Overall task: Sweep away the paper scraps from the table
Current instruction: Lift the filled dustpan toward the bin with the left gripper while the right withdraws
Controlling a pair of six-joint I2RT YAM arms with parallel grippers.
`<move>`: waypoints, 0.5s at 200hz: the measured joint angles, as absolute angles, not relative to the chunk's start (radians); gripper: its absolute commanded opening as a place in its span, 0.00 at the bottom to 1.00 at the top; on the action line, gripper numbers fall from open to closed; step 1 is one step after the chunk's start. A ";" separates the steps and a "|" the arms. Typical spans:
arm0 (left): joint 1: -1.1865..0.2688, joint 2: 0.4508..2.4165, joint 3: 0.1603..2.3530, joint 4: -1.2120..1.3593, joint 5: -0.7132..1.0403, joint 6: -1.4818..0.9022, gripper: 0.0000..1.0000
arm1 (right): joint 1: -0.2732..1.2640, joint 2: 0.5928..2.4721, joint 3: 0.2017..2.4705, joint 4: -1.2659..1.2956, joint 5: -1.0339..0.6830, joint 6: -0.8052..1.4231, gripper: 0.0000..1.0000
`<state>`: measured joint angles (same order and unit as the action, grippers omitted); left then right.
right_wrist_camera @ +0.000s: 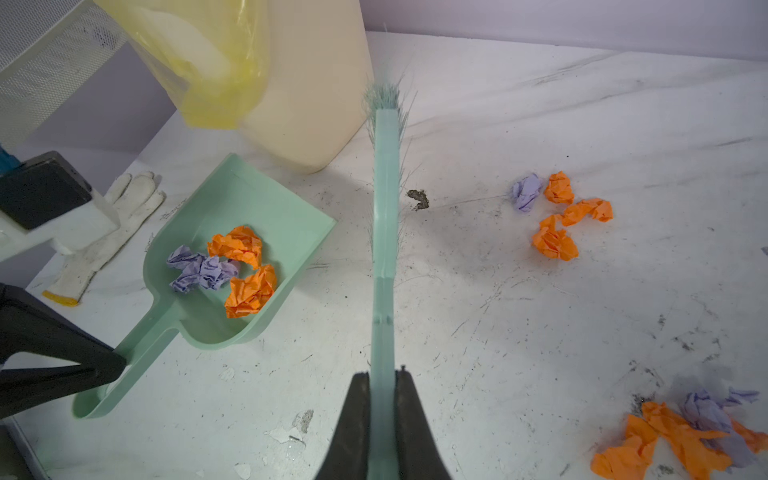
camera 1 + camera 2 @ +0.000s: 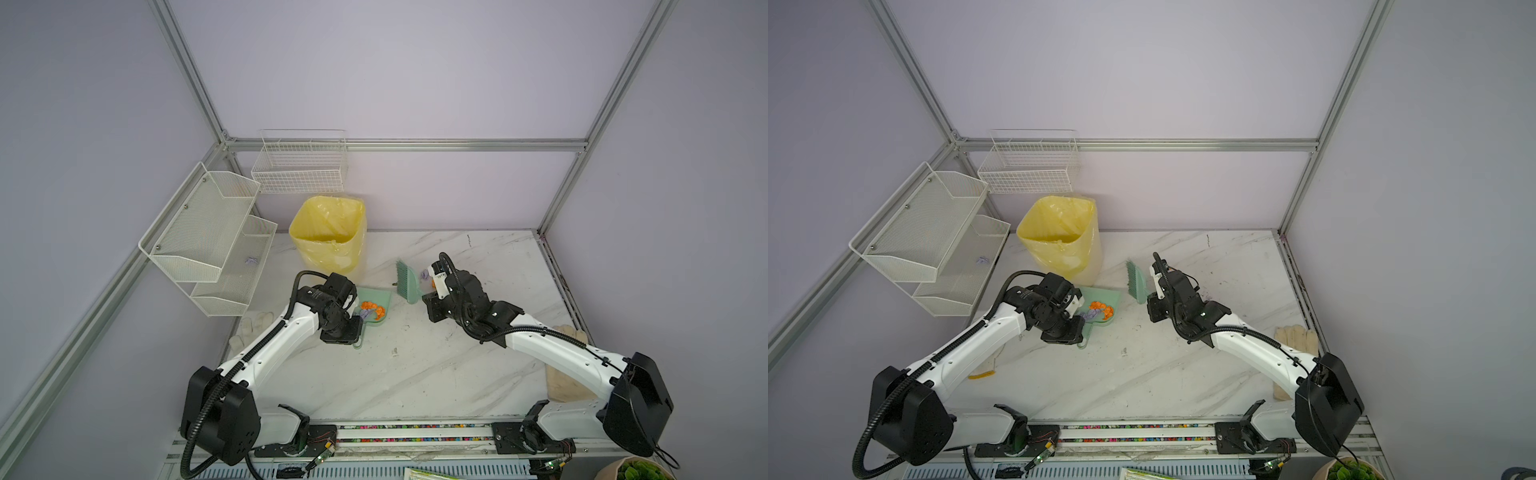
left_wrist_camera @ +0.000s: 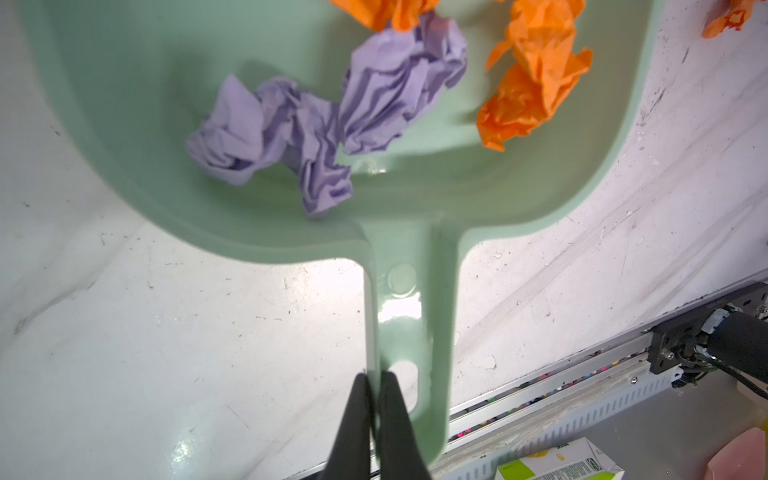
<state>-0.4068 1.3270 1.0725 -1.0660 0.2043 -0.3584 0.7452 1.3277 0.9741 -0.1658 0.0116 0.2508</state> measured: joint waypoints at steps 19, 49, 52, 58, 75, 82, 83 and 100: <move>-0.418 1.309 1.102 -1.083 0.191 -0.360 0.00 | 0.745 1.285 0.959 -0.166 0.020 0.280 0.00; -0.447 1.294 1.168 -1.122 0.167 -0.367 0.00 | 0.745 1.219 0.935 -0.165 0.033 0.303 0.00; -0.449 1.294 1.176 -1.124 0.164 -0.368 0.00 | 0.745 1.214 0.933 -0.165 0.034 0.304 0.00; -0.456 1.294 1.192 -1.130 0.158 -0.373 0.00 | 0.745 1.208 0.930 -0.166 0.037 0.306 0.00; -0.480 1.301 1.255 -1.157 0.140 -0.384 0.00 | 0.745 1.196 0.923 -0.167 0.045 0.306 0.00; -0.493 1.308 1.288 -1.170 0.129 -0.385 0.00 | 0.745 1.191 0.919 -0.168 0.049 0.306 0.00; -0.494 1.308 1.291 -1.171 0.128 -0.385 0.00 | 0.745 1.191 0.919 -0.168 0.049 0.306 0.00; -0.519 1.323 1.364 -1.188 0.109 -0.392 0.00 | 0.745 1.181 0.910 -0.169 0.063 0.305 0.00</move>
<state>-0.5190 1.3231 1.3636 -1.1885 0.1093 -0.3923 0.7452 1.1812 0.9096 -0.1688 0.0628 0.3046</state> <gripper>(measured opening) 0.048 0.108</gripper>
